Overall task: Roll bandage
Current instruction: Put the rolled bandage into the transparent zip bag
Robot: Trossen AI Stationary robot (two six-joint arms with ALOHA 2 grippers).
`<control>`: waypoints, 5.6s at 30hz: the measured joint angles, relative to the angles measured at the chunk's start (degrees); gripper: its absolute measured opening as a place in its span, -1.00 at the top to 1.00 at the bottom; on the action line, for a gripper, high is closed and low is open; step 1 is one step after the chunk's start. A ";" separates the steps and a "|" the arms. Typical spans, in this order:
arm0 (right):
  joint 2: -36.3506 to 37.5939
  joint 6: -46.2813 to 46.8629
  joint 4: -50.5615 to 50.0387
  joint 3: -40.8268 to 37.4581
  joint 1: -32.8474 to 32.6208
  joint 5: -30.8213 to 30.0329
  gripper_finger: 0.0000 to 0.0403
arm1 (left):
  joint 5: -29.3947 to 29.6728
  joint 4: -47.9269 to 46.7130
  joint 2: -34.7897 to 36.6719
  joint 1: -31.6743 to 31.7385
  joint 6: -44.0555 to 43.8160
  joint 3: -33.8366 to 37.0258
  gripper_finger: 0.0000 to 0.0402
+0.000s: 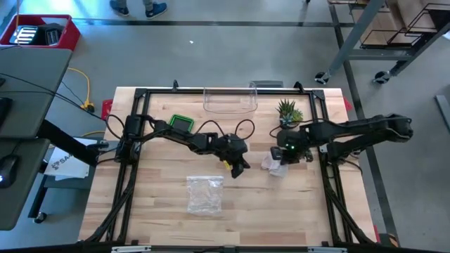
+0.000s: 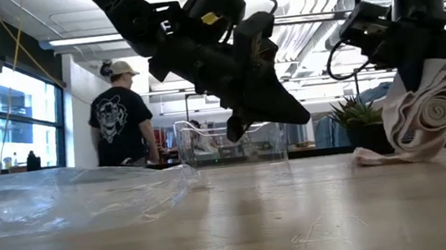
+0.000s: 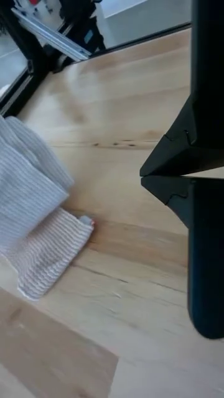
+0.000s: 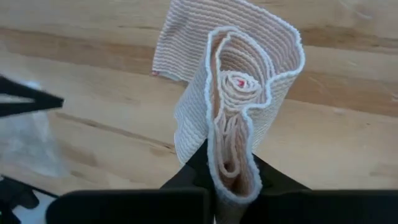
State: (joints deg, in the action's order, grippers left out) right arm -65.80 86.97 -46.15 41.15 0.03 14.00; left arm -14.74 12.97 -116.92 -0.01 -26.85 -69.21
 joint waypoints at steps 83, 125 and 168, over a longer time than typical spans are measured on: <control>24.44 22.25 15.59 -24.80 -21.64 -22.16 -0.17 | 0.69 -9.04 0.56 8.17 1.44 -4.51 1.00; -2.34 39.68 63.23 -33.54 -28.79 -52.96 -0.25 | 0.98 -22.06 -13.66 1.01 -3.45 -20.52 1.00; -21.50 30.04 69.33 -20.41 -17.93 -34.84 -0.25 | -1.27 -17.70 -14.94 0.07 -2.93 -20.50 1.00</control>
State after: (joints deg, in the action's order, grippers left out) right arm -87.30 117.00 23.18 20.73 -17.90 -20.84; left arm -16.01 -4.72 -131.87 0.06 -29.78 -89.71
